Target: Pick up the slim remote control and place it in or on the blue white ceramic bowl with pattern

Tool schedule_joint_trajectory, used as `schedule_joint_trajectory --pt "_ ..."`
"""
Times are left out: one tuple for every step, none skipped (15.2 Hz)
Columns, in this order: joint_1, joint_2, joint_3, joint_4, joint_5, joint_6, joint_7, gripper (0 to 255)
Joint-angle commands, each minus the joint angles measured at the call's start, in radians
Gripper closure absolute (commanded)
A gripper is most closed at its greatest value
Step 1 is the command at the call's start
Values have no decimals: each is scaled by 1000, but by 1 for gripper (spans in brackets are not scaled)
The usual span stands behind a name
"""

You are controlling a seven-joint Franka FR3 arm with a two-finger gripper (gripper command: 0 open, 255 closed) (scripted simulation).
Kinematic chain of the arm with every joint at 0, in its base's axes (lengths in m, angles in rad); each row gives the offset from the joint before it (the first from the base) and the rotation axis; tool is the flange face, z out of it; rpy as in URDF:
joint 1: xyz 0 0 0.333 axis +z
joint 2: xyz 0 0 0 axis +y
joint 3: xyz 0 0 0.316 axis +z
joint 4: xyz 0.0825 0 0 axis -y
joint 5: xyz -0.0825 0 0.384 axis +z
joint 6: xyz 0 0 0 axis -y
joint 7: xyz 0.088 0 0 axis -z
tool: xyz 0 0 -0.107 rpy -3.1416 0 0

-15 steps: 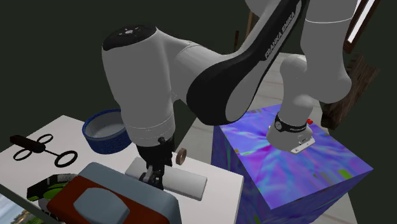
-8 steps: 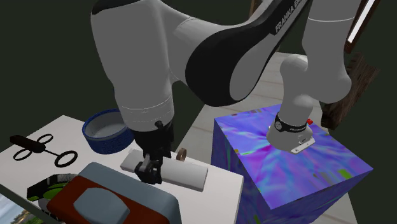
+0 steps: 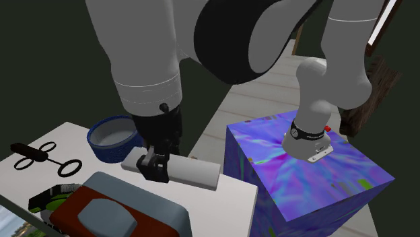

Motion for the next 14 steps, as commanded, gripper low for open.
schedule_joint_trajectory --pt "0 -3 0 22 2 -26 -2 255" --pt "0 -6 0 32 3 -38 -3 255" --pt "0 -9 1 42 4 -51 -4 255" --pt "0 -12 1 52 6 -64 -5 255" --pt "0 -15 1 63 7 -77 -6 255" --pt "-1 -17 1 74 8 -90 -6 255" --pt "-1 -19 1 85 9 -103 -7 255" --pt "-1 -21 1 96 9 -116 -8 255" --pt "-1 -23 1 107 10 -129 -9 255" --pt "-1 -23 1 114 11 -137 -9 255" --pt "-11 -8 -8 134 6 -141 -27 255" --pt "-20 7 -17 154 2 -146 -46 255" --pt "-30 24 -25 176 -2 -151 -63 255" --pt "-39 42 -34 199 -6 -157 -81 255"
